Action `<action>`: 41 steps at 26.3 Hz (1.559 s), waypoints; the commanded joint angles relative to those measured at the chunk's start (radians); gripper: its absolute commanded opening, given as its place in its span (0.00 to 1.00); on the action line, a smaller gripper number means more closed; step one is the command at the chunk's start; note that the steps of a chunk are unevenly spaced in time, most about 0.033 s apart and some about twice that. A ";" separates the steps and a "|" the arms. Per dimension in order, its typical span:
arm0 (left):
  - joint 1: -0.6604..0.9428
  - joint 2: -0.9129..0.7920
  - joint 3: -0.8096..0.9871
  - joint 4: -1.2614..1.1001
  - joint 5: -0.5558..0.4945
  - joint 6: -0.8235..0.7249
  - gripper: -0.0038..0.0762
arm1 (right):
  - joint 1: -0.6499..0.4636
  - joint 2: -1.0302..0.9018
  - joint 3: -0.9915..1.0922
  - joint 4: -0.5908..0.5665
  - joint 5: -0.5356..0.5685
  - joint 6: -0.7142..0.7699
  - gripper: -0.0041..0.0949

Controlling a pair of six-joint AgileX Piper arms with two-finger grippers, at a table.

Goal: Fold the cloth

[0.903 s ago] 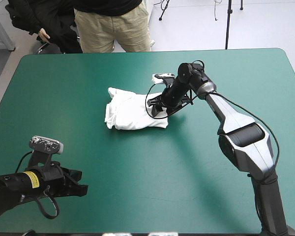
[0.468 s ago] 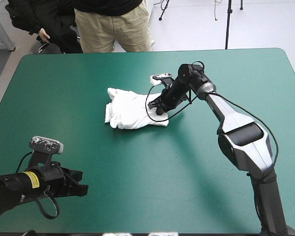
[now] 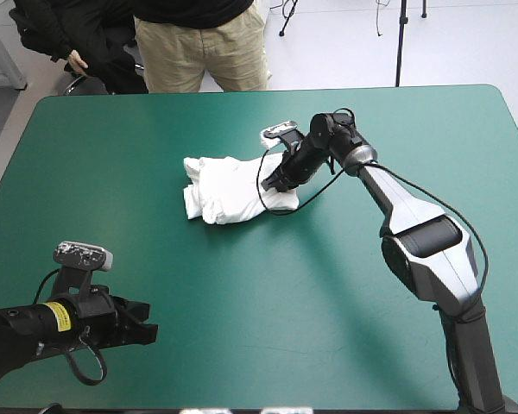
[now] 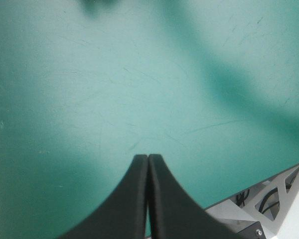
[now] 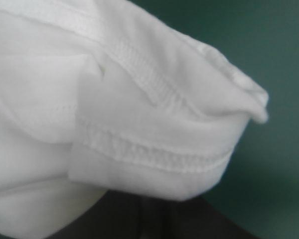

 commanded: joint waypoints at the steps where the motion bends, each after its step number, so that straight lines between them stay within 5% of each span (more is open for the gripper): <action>1: -0.001 0.004 -0.024 -0.034 -0.048 -0.016 0.03 | -0.038 -0.109 0.009 -0.110 -0.023 0.028 0.03; 8: -0.001 0.004 -0.024 -0.039 -0.062 -0.023 0.03 | -0.152 -0.273 0.232 -0.214 -0.083 0.051 0.03; 18: -0.001 0.004 -0.024 -0.039 -0.126 -0.023 0.03 | -0.356 -0.491 0.589 -0.509 -0.235 0.200 0.02; 22: -0.001 0.004 -0.024 -0.058 -0.126 -0.015 0.03 | -0.515 -0.569 0.744 -0.569 -0.296 0.238 0.02; 27: -0.001 0.004 -0.024 -0.058 -0.126 -0.014 0.03 | -0.707 -0.622 0.837 -0.576 -0.330 0.254 0.02; 34: -0.001 0.004 -0.024 -0.052 -0.128 -0.012 0.03 | -0.767 -0.652 0.839 -0.515 -0.316 0.248 0.03; 38: -0.001 0.004 -0.024 -0.050 -0.126 -0.012 0.03 | -0.767 -0.642 0.839 -0.462 -0.283 0.186 0.22; 41: -0.001 0.004 -0.024 -0.050 -0.128 -0.012 0.03 | -0.767 -0.641 0.839 -0.460 -0.271 0.189 0.52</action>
